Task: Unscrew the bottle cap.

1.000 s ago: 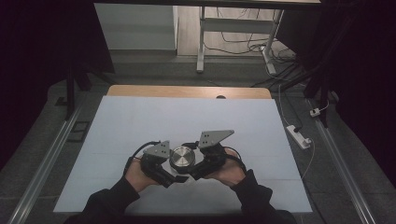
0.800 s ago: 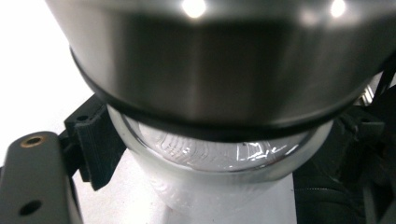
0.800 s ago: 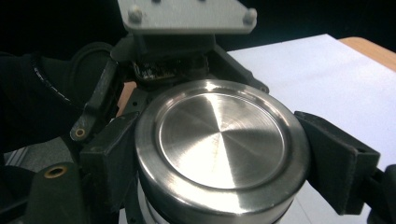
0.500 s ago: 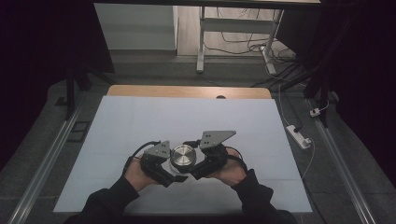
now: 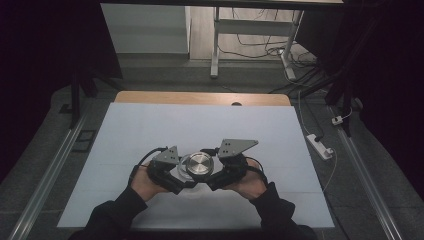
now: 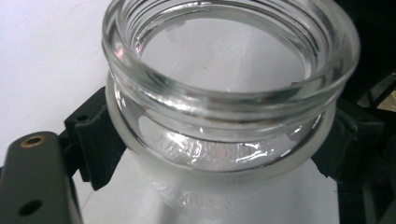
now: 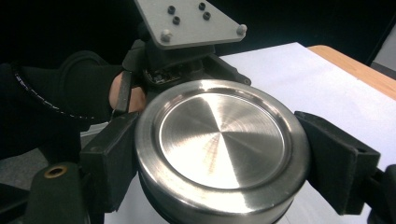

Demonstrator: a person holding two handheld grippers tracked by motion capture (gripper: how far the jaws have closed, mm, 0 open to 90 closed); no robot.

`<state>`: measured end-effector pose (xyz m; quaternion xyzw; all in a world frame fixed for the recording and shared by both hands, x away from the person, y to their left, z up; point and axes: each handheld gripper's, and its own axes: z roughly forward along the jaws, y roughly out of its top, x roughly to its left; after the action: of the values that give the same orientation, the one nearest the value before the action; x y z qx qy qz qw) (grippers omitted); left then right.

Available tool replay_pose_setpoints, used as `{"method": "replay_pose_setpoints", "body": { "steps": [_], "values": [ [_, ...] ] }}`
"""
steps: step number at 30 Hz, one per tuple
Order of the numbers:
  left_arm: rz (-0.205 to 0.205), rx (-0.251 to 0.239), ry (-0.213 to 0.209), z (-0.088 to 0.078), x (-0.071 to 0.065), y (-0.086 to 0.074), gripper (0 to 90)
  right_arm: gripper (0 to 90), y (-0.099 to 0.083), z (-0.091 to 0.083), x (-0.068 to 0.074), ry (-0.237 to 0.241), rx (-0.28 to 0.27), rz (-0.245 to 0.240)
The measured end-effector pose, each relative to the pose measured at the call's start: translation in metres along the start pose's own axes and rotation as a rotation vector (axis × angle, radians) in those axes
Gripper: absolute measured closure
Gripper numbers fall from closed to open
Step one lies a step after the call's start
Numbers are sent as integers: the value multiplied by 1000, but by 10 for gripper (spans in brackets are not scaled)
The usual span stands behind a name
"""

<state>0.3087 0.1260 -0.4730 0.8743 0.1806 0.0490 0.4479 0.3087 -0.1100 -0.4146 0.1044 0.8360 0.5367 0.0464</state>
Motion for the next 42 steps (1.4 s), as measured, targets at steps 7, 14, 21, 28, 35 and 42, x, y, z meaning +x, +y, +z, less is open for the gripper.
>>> {"method": "replay_pose_setpoints", "body": {
  "steps": [7,14,21,28,35,42],
  "values": [
    [-21,5,38,-1,6,-1,156,184,-1,-4,2,-24,0,14],
    [-42,-5,68,-3,11,0,156,184,-3,-8,8,-35,-1,11],
    [-43,-7,86,-4,15,2,156,184,-8,-10,15,-37,4,6],
    [-50,-20,105,-4,20,6,156,184,-13,-10,19,-36,11,9],
    [-55,-32,114,-6,25,7,156,184,-18,-10,22,-34,11,14],
    [-57,-35,120,-6,28,9,156,184,-23,-8,27,-30,14,17]
  ]
}}
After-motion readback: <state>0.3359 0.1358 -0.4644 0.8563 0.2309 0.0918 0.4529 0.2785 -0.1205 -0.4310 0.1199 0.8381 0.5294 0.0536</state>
